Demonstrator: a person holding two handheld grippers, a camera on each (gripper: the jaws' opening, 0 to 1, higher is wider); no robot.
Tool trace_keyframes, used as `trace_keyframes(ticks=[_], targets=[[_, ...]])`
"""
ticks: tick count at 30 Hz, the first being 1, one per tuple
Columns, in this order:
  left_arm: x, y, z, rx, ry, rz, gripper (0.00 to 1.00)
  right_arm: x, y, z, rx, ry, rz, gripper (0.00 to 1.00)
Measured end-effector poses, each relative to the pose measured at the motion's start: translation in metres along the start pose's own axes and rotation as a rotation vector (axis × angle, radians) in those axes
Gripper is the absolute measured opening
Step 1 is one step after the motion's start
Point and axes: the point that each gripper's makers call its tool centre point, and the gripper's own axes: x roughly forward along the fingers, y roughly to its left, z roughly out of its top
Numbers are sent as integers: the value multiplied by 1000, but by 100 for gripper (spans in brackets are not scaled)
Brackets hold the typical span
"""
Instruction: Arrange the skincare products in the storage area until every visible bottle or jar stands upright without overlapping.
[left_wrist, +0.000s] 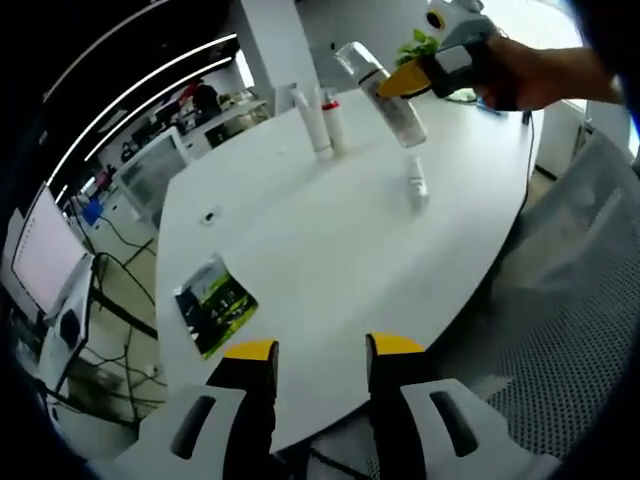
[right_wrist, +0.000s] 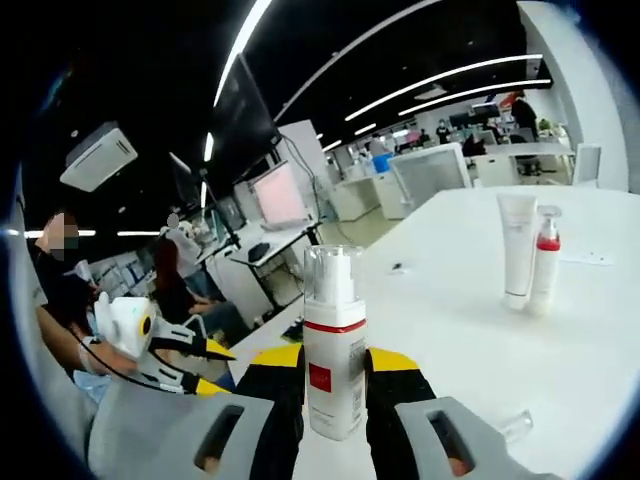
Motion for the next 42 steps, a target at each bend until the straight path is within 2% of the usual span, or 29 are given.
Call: trace_keyframes(ticks=[11,16,42], targets=[[0,0,-3,-10,15,-1,31,16,-26,21,-53,-8,-21,16],[1,0,-5,-11,28,-2,31,23,-36,24,-80,-6,-31,16],[3,-1,-12,-16,64,-12,26,49,-77,12,-112,36,-83,16]])
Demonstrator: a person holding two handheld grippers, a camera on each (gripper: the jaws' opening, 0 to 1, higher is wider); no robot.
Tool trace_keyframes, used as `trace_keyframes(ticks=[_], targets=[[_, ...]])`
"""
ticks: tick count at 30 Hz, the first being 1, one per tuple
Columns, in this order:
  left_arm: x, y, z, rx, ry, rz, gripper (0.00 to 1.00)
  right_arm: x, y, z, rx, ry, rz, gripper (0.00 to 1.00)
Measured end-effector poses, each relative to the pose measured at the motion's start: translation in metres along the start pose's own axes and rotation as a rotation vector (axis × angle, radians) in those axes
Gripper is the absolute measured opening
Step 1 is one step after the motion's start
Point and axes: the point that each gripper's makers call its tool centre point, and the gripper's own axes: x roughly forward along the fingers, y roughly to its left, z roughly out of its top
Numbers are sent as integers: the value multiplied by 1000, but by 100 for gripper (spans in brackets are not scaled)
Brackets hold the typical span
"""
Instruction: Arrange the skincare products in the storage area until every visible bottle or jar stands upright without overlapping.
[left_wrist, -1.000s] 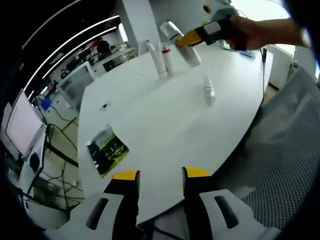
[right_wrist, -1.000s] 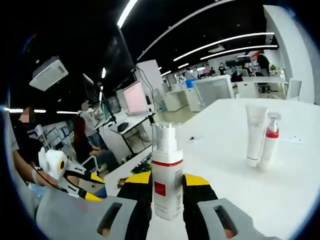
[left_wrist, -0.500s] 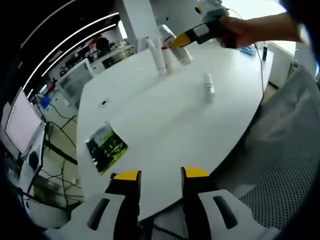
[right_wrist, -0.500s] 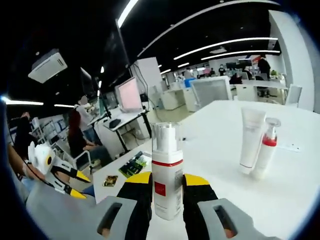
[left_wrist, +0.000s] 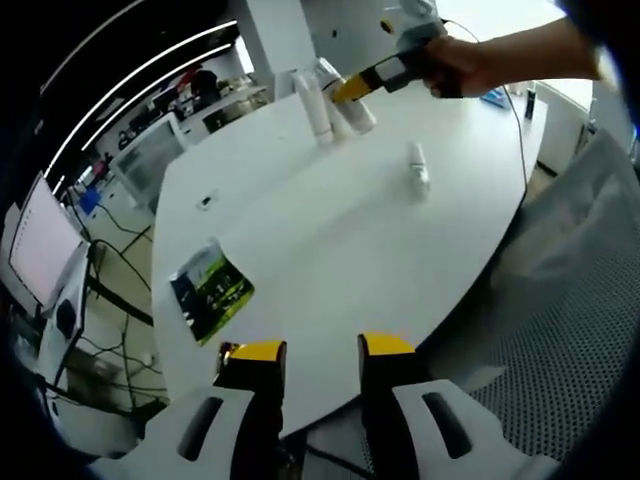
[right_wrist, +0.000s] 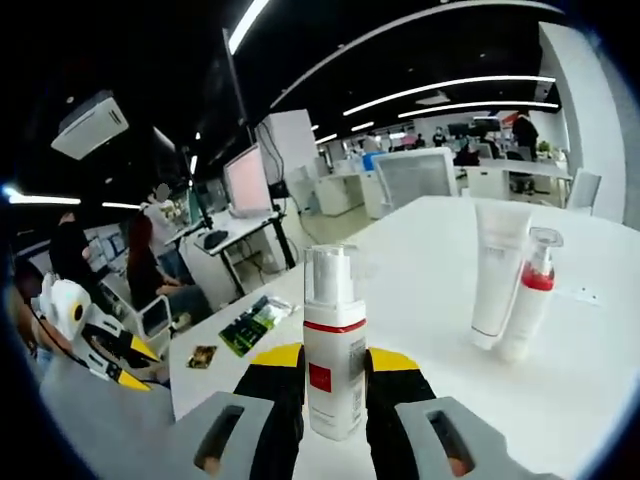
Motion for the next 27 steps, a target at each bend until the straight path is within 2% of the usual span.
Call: trace_keyframes(ticks=[18,27], targets=[[1,1,-5,1,23,0,24,9,-7,-17,-12,31,-20,16],[1,1,-4,-4,20,1,24,11,-19,-25,-29,38,-40,16]])
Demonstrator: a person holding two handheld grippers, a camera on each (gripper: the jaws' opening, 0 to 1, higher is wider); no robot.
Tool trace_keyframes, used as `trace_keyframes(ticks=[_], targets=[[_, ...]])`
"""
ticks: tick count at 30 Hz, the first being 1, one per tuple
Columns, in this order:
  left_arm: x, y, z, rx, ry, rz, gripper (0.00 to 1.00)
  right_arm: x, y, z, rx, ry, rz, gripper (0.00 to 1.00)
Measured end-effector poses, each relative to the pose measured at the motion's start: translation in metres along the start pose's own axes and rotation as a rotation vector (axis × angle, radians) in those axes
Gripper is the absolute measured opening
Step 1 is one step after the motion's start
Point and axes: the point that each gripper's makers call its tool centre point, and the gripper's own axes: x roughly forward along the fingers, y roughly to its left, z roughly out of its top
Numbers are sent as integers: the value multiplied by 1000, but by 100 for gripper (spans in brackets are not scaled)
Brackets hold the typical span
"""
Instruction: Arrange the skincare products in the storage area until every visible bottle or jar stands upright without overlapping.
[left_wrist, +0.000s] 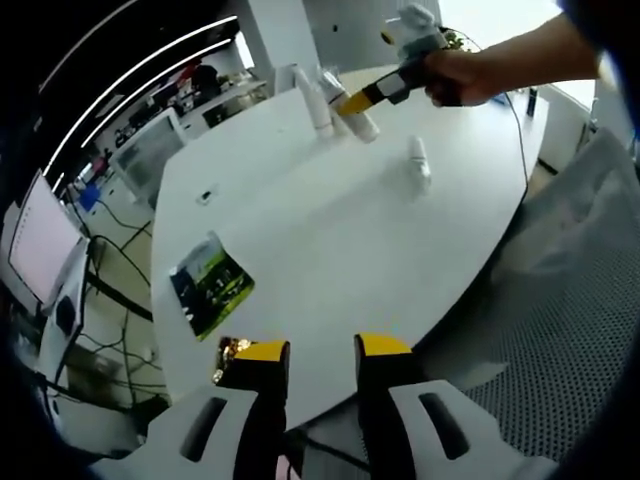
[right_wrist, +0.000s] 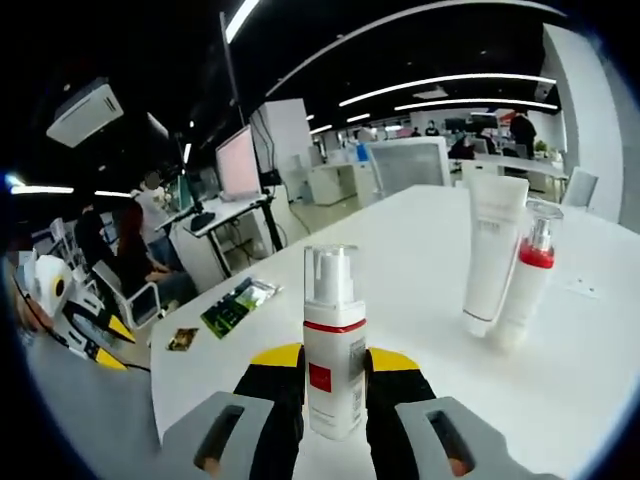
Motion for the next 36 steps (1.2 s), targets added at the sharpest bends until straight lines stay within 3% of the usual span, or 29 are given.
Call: trace_keyframes(ticks=[13,21,36], targets=[[0,1,-2,-8,12,3,23,8,-13,3,-30,-32,-31,16],[1,1,-3,-7,15,2,22,15,-20,-9,-51,-11,-51,16],[1,4,-5,-23,21,10,20,36,-27,-8,-53,-9,-53,16]])
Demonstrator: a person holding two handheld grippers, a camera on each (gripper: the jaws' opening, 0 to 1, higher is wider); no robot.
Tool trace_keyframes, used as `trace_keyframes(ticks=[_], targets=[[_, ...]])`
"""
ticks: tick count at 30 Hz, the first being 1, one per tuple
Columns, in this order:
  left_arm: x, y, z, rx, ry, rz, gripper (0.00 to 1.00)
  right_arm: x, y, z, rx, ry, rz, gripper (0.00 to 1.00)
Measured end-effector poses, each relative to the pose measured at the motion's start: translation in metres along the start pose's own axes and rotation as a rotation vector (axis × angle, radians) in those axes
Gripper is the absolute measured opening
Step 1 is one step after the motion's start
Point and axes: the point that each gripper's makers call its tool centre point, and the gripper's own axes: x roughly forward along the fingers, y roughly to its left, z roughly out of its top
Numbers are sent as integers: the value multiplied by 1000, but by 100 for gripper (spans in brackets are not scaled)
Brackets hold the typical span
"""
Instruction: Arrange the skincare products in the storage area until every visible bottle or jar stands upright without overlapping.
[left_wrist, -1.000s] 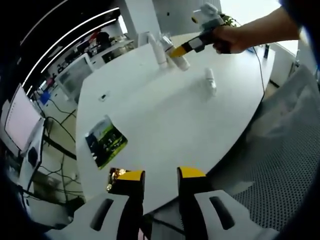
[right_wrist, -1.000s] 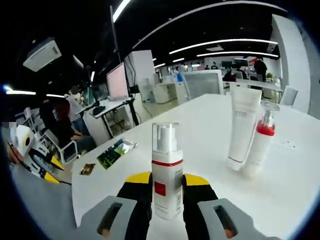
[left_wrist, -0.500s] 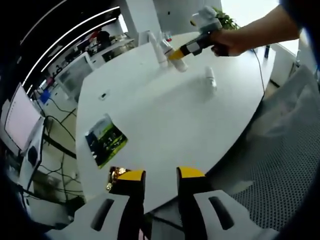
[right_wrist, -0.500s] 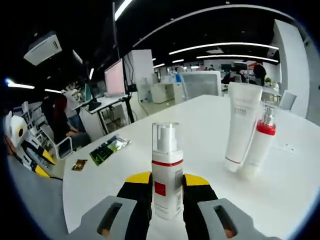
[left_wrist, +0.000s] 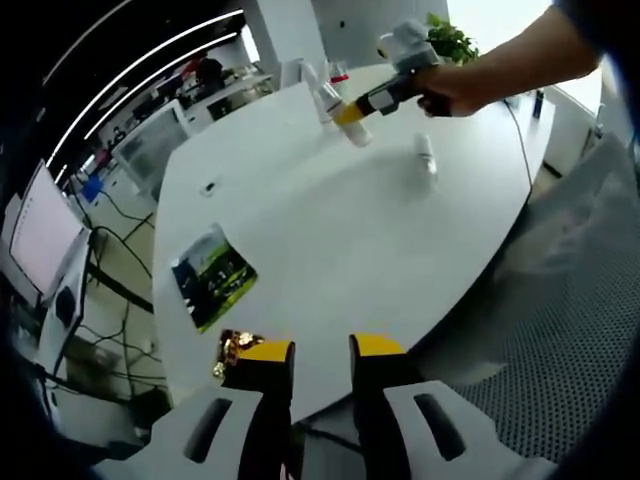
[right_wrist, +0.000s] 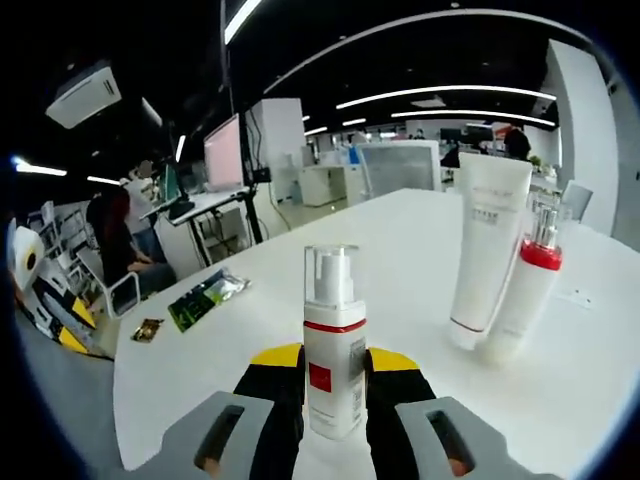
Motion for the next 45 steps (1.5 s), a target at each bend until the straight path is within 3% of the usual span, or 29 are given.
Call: trace_keyframes(ticks=[7,11,26,28,45], targets=[[-2,4,0,-16,-6,19,20,4,6,-1,-38,24,15,16],[-1,4,-1,-13,0,19,20,4,-5,7,-44,-33,-18,16],[-1,1,-4,-5,10,4,15,-4,-25,0,-27,-59,-96,16],[-1,1,-3,-4,8,1,15,-3,-25,0,-63,-78,-100,16],[0,1,-8,0,30,-6,12,15,-44,2,-65,-130,-141,15]])
